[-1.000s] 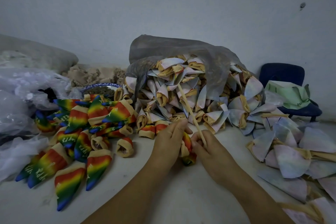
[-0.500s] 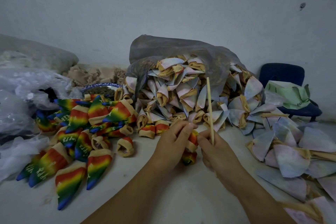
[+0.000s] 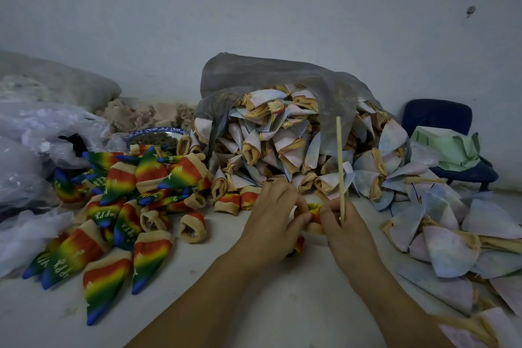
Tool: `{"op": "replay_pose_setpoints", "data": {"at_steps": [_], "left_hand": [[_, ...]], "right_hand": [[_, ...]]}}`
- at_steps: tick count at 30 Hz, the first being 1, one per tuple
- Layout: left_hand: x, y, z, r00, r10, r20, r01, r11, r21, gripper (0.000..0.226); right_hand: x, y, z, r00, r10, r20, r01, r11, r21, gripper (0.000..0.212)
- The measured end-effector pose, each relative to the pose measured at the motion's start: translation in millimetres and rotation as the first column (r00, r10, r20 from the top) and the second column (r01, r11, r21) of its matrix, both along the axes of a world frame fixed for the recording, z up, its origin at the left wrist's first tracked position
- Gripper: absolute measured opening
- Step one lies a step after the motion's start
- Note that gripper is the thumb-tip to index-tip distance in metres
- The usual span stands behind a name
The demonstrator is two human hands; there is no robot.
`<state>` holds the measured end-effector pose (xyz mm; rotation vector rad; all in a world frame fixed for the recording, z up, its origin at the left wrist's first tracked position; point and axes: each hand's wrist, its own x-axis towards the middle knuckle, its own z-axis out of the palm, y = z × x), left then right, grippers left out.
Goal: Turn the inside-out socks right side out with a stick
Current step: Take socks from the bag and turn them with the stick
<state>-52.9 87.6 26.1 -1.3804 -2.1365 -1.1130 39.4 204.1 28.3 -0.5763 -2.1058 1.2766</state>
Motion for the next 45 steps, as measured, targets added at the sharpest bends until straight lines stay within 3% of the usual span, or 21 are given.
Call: {"op": "replay_pose_setpoints", "data": {"at_steps": [3,5,7,9,11,14,16,19,21,25,30,34,36,40,43,45], "left_hand": [[1,0,1,0.999,-0.036,-0.004,0.037,0.999,0.028,0.008],[4,1,2,0.998,-0.059,-0.003,0.06,0.996,0.064,0.006],[6,1,2,0.997,-0.079,0.017,0.077,0.989,0.13,0.006],[8,1,1,0.991,-0.105,0.086,0.086,0.976,0.2,0.004],[11,0,1,0.953,-0.122,0.279,0.051,0.967,0.248,0.006],[11,0,-1,0.798,-0.109,0.592,-0.035,0.973,0.226,0.011],[10,0,-2,0.745,-0.1,0.659,-0.068,0.972,0.224,0.01],[8,-1,0,0.668,-0.181,0.721,-0.082,0.946,0.313,0.012],[7,-1,1,0.634,-0.223,0.74,-0.074,0.936,0.345,0.013],[6,-2,2,0.553,-0.321,0.769,0.009,0.925,0.38,0.014],[9,-2,4,0.539,-0.393,0.745,0.185,0.918,0.35,0.065],[9,1,1,0.519,-0.464,0.717,0.149,0.876,0.459,0.077],[9,1,-1,0.438,-0.525,0.73,0.117,0.838,0.533,0.077],[3,0,-2,0.251,-0.58,0.775,0.053,0.808,0.587,0.061],[-1,3,-6,0.312,-0.515,0.798,0.031,0.845,0.533,0.058],[-1,4,-7,0.335,-0.474,0.814,0.033,0.87,0.493,0.06]], "right_hand": [[-1,-2,5,0.999,0.02,-0.047,-0.032,0.962,-0.273,0.018],[0,-2,11,0.983,0.067,-0.17,-0.144,0.855,-0.498,0.02],[2,-1,14,0.957,0.113,-0.268,-0.256,0.765,-0.591,0.02],[4,0,14,0.941,0.162,-0.296,-0.31,0.761,-0.57,0.021],[6,1,13,0.946,0.188,-0.264,-0.298,0.827,-0.477,0.023],[6,-1,10,0.967,0.207,-0.145,-0.238,0.941,-0.242,0.02],[4,-6,8,0.97,0.224,-0.097,-0.234,0.966,-0.108,0.008],[2,-10,5,0.975,0.211,-0.067,-0.212,0.977,-0.007,0.013],[3,-11,7,0.982,0.18,-0.052,-0.182,0.983,-0.033,0.007],[4,-14,12,0.966,0.223,-0.132,-0.254,0.914,-0.315,0.033],[5,-16,13,0.902,0.336,-0.272,-0.432,0.663,-0.612,0.022],[6,-21,11,0.871,0.429,-0.238,-0.471,0.596,-0.651,0.027],[5,-24,10,0.881,0.433,-0.19,-0.448,0.64,-0.624,0.028],[2,-29,5,0.959,0.283,-0.032,-0.262,0.831,-0.49,0.028],[0,-22,4,0.99,0.142,0.001,-0.139,0.974,-0.178,0.024],[1,-19,5,0.993,0.109,-0.053,-0.109,0.994,0.013,0.016]]}}
